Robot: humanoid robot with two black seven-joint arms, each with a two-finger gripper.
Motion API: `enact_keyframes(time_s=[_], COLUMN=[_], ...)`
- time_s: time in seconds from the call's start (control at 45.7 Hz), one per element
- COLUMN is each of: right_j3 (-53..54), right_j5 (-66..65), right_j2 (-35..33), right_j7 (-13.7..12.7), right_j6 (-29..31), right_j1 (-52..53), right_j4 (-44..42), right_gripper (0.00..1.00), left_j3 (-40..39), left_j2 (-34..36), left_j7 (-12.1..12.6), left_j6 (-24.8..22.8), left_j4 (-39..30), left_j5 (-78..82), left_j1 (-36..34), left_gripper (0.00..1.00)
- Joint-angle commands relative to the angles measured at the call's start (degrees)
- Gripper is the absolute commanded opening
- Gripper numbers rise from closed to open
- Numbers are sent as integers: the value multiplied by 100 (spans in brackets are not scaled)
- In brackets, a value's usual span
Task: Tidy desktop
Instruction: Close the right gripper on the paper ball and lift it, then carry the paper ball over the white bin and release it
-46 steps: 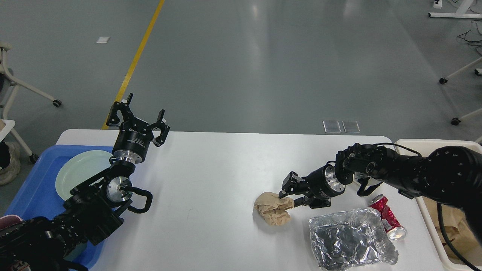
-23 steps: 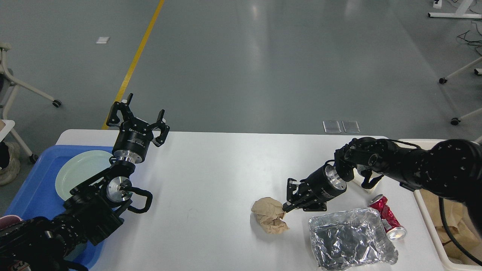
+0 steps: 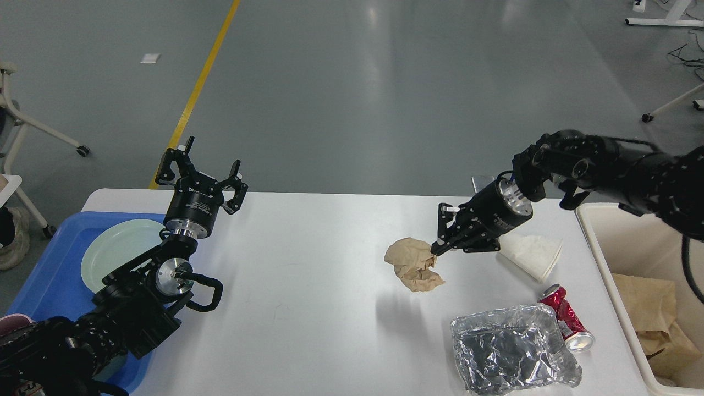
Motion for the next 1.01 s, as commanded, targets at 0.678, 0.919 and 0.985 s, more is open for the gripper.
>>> enact_keyframes(time_s=[0.678,0.919,0.985], right_j3=[-2367,-2570,-2526], right_j5=[-958,-958,-853], right_j2=[-2197,-2936,-3051], right_j7=[3,3,3], right_j6=[39,-1389,-2171], right_j1=[2540,1486,1012], right_j4=[-555,-652,-705], right_gripper=[0,0,0], left_j3=[-4,4,4], left_j2=[0,0,0], left_j7=[2,2,2], left_j6=[0,0,0], left_j4=[0,0,0], left_j5=[0,0,0], left_j1=[0,0,0], left_gripper=[97,97,97])
